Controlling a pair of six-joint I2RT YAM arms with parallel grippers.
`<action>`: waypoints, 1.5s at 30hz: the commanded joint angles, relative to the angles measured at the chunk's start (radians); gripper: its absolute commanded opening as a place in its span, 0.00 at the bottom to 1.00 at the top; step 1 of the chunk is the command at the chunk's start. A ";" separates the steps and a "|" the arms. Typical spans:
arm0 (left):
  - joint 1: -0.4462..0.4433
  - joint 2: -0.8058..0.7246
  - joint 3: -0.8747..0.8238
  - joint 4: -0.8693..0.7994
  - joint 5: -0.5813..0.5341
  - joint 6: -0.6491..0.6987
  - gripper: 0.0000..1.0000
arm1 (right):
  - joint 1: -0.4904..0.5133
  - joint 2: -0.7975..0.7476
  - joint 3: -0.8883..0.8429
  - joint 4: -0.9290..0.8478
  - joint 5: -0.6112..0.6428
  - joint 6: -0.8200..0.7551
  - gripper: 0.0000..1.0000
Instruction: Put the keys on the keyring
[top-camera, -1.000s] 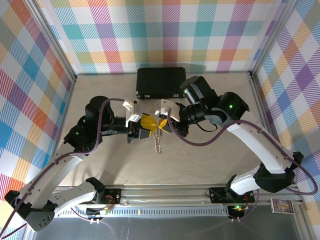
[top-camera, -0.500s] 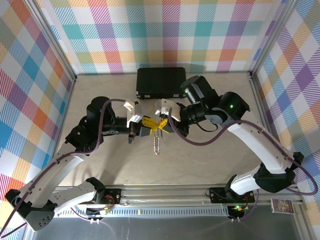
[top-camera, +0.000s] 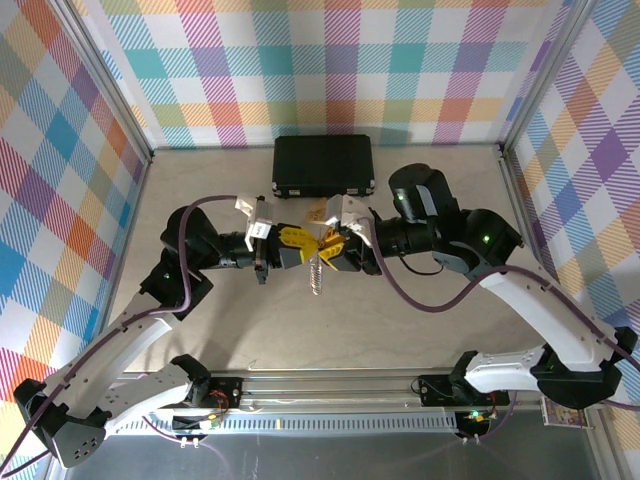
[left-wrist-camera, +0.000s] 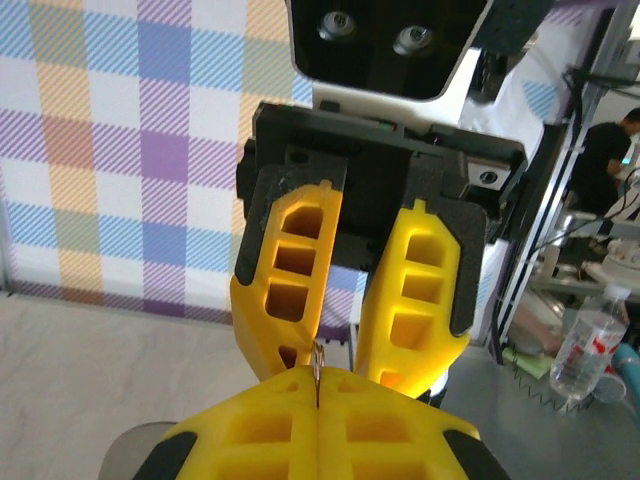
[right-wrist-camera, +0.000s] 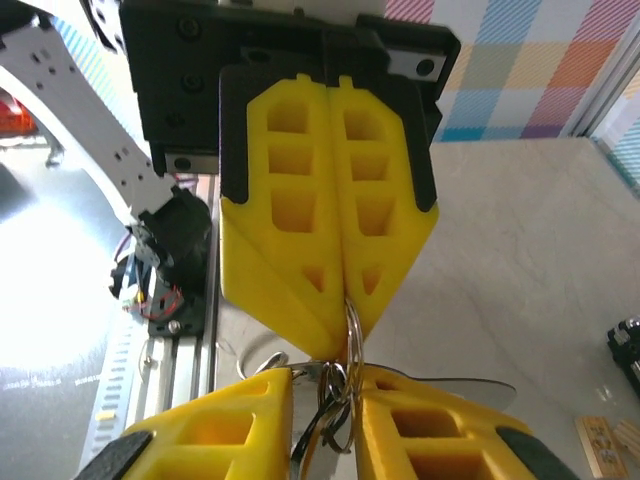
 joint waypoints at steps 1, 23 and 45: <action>-0.008 -0.008 -0.018 0.229 0.044 -0.121 0.00 | 0.005 -0.031 -0.035 0.115 -0.035 0.065 0.22; -0.016 -0.032 -0.044 0.244 0.046 -0.128 0.00 | 0.005 -0.068 -0.027 0.130 -0.060 0.098 0.30; -0.016 -0.042 -0.024 0.144 0.048 -0.059 0.00 | 0.006 -0.041 -0.033 0.160 -0.066 0.122 0.00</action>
